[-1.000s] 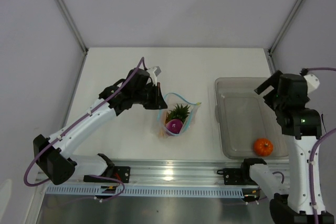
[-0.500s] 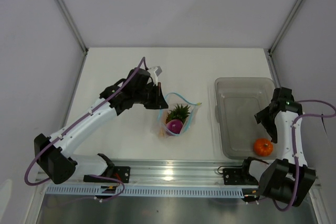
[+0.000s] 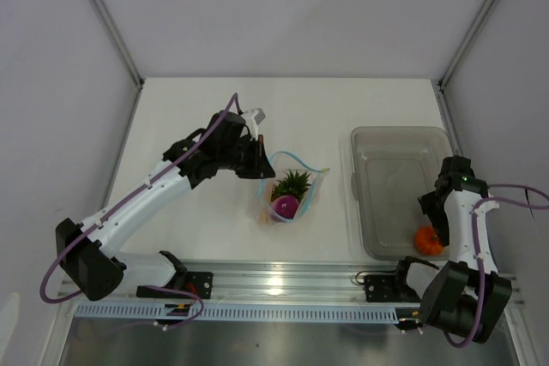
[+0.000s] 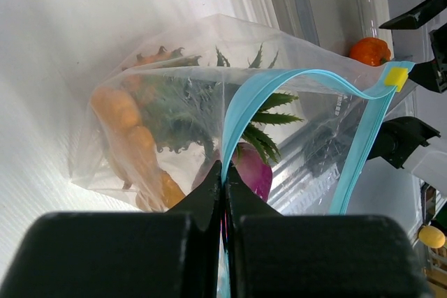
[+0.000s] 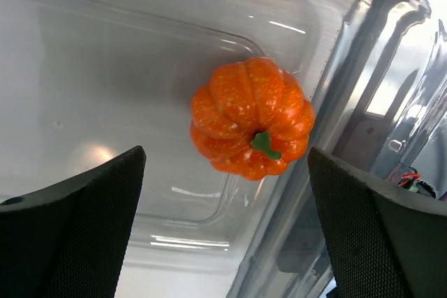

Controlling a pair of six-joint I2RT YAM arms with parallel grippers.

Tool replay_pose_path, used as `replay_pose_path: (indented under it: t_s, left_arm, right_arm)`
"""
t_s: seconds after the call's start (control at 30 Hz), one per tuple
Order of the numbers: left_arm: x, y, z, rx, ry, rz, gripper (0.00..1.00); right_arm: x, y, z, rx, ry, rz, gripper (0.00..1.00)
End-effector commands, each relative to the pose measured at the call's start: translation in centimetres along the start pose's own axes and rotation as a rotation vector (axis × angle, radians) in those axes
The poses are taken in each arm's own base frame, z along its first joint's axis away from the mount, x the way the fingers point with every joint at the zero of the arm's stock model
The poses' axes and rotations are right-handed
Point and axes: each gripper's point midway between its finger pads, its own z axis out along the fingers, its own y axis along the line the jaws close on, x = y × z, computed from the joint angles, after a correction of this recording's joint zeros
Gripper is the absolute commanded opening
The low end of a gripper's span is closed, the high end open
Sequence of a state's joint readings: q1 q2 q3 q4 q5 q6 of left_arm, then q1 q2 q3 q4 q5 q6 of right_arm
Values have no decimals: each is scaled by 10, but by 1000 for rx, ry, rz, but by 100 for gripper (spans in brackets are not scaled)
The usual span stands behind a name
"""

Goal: Place the food in the zip-top bag and seal the zipper
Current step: Pick up the fake vegetable from the bin.

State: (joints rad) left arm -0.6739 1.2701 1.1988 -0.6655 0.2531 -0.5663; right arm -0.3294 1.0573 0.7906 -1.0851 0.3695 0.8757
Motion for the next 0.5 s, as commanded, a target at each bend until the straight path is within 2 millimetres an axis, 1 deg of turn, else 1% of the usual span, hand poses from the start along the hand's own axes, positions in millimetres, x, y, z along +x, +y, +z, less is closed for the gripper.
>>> replay_pose_path:
  t_s: [0.0,0.13,0.23,0.3,0.4,0.43,0.47]
  left_arm:
    - [0,-7,3,37,1,26,0]
    - [-1,-7,2,38,-4,26,0]
    - [-1,-6,3,36,-3,26,1]
    - [0,-6,3,37,-2,27,1]
    - [0,-5,4,36,-2,26,1]
    - [1,-4,4,33,0,26,1]
    - [1,-4,4,31,-1,28,1]
  right_arm:
    - [-2,-8,10,60,-28,72,99]
    - [7,-7,21,74,-3,101,99]
    - [7,-6,29,94,-5,120,98]
    - [12,-7,36,114,7,117,97]
    - [24,-10,50,142,37,118,96]
    - [25,-8,53,135,38,119,95]
    - [28,-10,56,141,48,113,92]
